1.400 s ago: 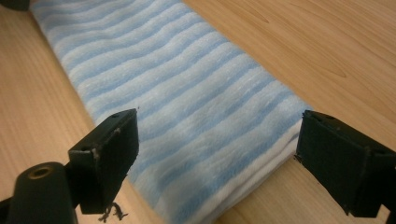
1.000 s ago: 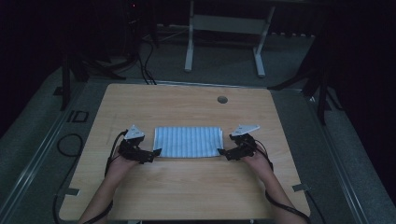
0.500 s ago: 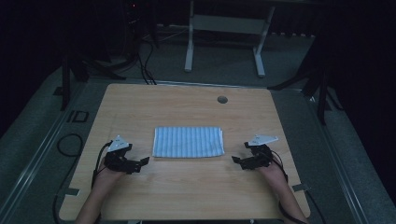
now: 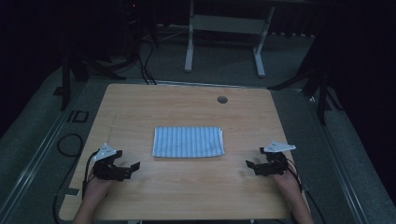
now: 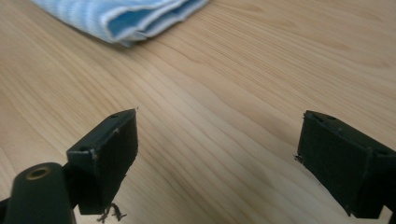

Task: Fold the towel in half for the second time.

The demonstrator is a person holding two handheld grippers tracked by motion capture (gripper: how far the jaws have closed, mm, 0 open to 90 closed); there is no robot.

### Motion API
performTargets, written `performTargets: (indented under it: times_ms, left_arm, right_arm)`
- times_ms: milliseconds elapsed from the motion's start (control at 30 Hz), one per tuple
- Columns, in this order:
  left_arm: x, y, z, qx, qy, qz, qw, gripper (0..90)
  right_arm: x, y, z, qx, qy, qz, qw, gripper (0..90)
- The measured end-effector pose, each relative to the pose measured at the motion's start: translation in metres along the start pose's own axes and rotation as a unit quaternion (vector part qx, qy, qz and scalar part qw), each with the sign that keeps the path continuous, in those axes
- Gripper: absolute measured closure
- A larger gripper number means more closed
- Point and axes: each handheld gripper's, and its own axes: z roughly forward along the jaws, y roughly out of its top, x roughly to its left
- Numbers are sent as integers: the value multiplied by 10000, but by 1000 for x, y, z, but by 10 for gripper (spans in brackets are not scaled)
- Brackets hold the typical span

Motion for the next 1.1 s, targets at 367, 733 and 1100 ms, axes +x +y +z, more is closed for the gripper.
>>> performTargets:
  times_ms: [367, 733, 1100]
  left_arm:
    - [12, -7, -15, -48, 135, -277, 9995, 19]
    - [19, -14, -27, -270, 280, -546, 9978, 19]
    - [16, -12, -28, -398, 623, -508, 9960, 19]
  right_arm:
    - [-16, -21, -22, -139, -515, 406, 9977, 119]
    - [-31, -29, -39, -374, -1031, 986, 9891, 119]
    - [-33, -34, -41, -594, -1620, 1152, 9782, 120]
